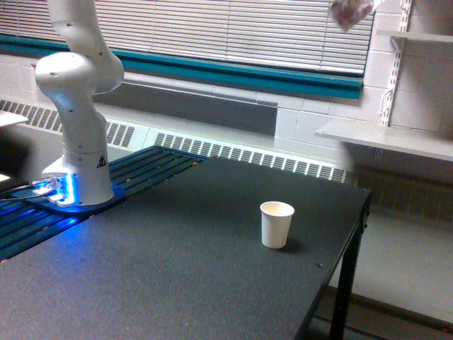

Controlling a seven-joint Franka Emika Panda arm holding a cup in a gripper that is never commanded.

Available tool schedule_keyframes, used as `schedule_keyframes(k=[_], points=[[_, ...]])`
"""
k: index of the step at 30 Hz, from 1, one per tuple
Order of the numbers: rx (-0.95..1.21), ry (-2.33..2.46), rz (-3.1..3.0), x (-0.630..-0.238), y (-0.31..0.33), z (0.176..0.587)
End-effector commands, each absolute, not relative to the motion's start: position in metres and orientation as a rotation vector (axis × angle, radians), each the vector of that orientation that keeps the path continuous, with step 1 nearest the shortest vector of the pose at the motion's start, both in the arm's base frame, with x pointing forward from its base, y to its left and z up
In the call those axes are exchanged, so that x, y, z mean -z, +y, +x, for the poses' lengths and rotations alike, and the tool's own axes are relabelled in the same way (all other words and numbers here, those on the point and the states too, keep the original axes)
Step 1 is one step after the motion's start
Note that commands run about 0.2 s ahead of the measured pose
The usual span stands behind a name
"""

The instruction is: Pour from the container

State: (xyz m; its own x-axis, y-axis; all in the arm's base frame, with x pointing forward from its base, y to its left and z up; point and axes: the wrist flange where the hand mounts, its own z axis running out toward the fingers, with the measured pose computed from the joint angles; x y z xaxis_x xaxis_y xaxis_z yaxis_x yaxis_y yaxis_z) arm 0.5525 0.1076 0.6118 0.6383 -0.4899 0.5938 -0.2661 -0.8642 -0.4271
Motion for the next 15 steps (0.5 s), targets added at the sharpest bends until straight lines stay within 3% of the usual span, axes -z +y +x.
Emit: schedule_keyframes(k=[1, 15], points=[[1.075, 0.574, -2.613, -0.581, 0.082, 0.547], [0.982, 0.61, -2.688, -0.501, 0.042, 0.529]])
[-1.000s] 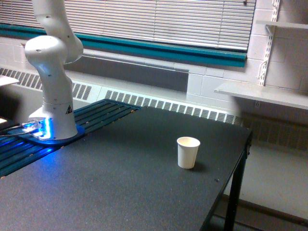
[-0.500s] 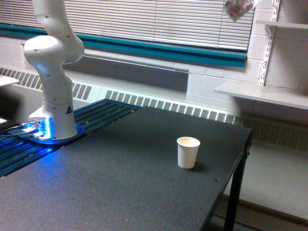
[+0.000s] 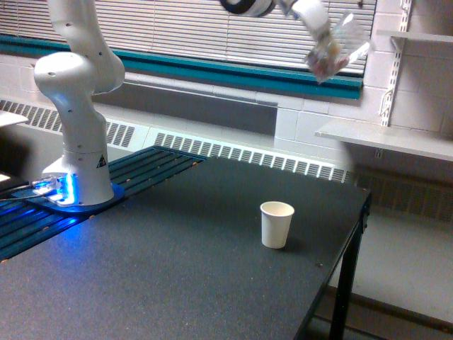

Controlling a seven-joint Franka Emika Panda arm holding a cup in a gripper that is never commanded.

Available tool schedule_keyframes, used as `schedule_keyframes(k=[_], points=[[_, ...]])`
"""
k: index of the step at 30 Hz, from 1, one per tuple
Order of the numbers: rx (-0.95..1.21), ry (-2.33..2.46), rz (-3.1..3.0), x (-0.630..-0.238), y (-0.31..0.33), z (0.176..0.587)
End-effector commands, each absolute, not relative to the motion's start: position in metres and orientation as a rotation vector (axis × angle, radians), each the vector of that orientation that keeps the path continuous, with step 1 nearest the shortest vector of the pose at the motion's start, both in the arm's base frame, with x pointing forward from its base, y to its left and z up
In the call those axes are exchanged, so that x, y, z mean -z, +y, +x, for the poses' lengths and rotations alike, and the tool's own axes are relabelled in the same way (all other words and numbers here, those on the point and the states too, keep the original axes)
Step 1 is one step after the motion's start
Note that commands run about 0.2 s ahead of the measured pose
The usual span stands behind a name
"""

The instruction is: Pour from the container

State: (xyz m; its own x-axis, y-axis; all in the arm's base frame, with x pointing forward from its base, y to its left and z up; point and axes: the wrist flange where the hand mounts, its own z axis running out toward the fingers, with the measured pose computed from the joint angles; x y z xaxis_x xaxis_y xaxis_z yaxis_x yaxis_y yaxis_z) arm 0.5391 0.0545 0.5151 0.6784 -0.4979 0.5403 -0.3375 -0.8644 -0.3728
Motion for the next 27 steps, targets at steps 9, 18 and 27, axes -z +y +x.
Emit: schedule_keyframes(k=[9, 18, 27], points=[[0.921, 0.61, -2.73, -0.454, 0.025, 0.51], [0.86, 0.642, -2.791, -0.408, 0.012, 0.493], [0.856, 0.704, -2.823, -0.379, 0.003, 0.481]])
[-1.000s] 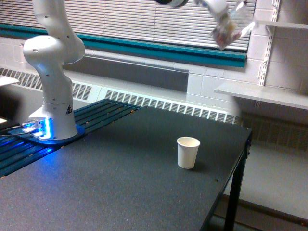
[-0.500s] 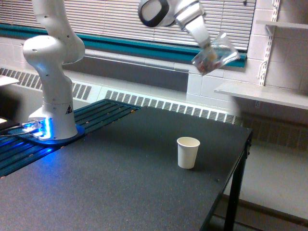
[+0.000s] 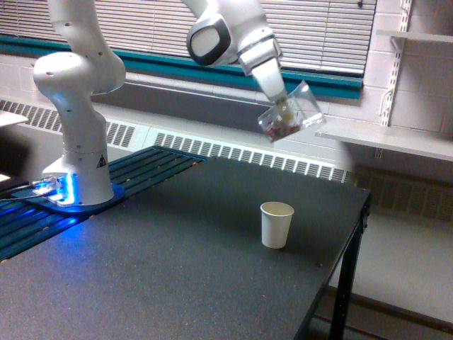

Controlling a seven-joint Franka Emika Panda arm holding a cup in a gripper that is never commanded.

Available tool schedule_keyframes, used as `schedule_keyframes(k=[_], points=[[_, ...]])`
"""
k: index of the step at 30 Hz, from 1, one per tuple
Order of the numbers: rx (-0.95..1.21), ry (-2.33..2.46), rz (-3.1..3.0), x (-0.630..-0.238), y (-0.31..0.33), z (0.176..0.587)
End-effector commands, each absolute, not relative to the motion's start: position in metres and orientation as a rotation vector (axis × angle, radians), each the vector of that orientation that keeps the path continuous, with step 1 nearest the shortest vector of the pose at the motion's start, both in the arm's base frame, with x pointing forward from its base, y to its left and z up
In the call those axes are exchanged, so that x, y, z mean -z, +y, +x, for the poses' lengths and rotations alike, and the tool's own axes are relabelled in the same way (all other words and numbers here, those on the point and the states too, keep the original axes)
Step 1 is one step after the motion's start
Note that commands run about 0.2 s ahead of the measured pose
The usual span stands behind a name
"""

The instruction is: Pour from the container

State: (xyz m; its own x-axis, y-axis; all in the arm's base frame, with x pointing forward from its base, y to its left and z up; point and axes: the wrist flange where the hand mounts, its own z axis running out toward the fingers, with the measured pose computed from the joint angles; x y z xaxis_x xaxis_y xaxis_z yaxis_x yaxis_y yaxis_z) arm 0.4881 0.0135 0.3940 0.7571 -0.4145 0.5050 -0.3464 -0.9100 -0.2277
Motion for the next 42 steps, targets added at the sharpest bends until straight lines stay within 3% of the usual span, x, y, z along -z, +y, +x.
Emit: schedule_keyframes(k=[1, 19, 42], points=[[0.853, 0.691, -2.835, -0.376, 0.003, 0.479], [0.718, 0.648, -2.94, -0.309, 0.007, 0.463], [0.61, 0.639, -3.057, -0.263, 0.012, 0.45]])
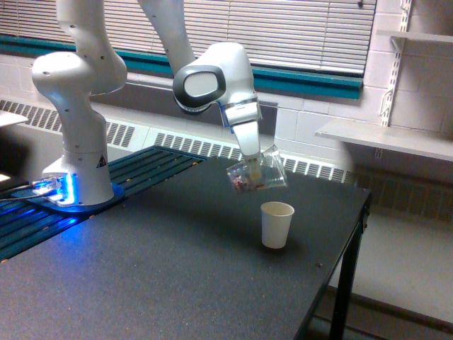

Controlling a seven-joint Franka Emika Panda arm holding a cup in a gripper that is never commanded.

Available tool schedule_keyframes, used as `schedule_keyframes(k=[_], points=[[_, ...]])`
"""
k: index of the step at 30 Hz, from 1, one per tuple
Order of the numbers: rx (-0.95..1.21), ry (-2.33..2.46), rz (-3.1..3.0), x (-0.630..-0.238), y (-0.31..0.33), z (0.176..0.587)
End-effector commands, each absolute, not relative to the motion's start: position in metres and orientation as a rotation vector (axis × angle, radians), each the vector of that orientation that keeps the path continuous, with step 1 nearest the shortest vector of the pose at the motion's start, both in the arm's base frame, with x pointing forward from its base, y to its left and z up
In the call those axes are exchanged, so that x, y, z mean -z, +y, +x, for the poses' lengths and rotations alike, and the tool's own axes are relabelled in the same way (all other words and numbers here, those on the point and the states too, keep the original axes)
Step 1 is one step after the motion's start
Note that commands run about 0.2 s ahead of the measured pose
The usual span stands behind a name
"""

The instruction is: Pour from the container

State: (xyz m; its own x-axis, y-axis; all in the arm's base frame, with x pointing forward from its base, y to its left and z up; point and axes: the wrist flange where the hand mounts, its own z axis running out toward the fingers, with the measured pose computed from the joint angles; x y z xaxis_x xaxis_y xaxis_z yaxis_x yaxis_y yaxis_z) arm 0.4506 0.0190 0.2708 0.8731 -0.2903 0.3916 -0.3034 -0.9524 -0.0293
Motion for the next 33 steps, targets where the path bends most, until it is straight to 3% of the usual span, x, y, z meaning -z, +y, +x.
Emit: schedule_keyframes(k=[1, 33], points=[[-0.592, -0.62, 2.977, -0.262, 0.013, 0.451], [-0.447, -0.454, 2.871, -0.239, 0.036, 0.461]])
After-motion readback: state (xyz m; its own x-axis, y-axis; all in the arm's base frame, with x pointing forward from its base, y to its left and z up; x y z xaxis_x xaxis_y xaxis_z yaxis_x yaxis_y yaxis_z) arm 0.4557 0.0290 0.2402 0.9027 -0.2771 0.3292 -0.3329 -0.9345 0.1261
